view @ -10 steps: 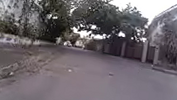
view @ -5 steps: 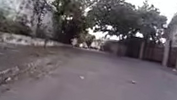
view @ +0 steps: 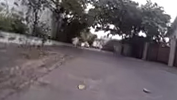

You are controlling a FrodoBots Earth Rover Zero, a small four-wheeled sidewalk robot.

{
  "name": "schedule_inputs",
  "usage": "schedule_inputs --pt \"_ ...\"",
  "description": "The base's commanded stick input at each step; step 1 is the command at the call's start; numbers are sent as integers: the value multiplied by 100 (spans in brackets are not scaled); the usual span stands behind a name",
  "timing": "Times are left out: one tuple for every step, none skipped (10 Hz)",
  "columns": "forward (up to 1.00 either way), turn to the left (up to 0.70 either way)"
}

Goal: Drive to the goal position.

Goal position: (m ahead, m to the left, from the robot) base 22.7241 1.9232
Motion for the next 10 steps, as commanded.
schedule_inputs --pt "100 0" --pt "100 0" --pt "100 0" --pt "100 0" --pt "100 0" --pt "100 0" --pt "100 0" --pt "100 -23" --pt "100 -40" --pt "100 -32"
